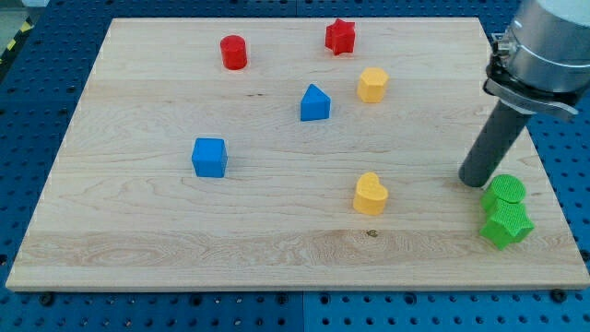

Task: Move the yellow heart to the left of the green star

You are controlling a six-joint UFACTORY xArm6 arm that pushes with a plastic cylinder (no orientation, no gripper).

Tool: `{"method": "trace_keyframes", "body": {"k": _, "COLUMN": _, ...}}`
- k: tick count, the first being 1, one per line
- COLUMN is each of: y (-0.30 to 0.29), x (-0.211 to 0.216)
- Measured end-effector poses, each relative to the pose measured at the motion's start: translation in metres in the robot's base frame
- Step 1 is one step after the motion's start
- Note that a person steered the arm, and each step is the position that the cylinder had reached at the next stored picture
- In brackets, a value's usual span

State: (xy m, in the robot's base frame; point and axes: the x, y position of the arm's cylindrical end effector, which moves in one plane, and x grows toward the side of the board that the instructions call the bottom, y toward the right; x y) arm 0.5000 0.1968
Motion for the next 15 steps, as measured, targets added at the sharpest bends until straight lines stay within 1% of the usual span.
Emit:
{"method": "trace_keyframes", "body": {"k": 1, "y": -0.042, "x": -0.009}}
{"method": "trace_keyframes", "body": {"k": 2, "y": -0.087, "x": -0.009}}
{"method": "trace_keyframes", "body": {"k": 4, "y": -0.161, "x": -0.021}}
{"method": "trace_keyframes", "body": {"k": 5, "y": -0.156, "x": 0.001}}
{"method": "trace_keyframes", "body": {"k": 6, "y": -0.151, "x": 0.001}}
{"method": "trace_keyframes", "body": {"k": 7, "y": -0.111, "x": 0.003}}
{"method": "trace_keyframes", "body": {"k": 8, "y": -0.113, "x": 0.003}}
{"method": "trace_keyframes", "body": {"k": 9, "y": -0.136, "x": 0.008}}
{"method": "trace_keyframes", "body": {"k": 10, "y": -0.133, "x": 0.029}}
{"method": "trace_keyframes", "body": {"k": 12, "y": -0.114, "x": 0.033}}
{"method": "trace_keyframes", "body": {"k": 15, "y": -0.070, "x": 0.034}}
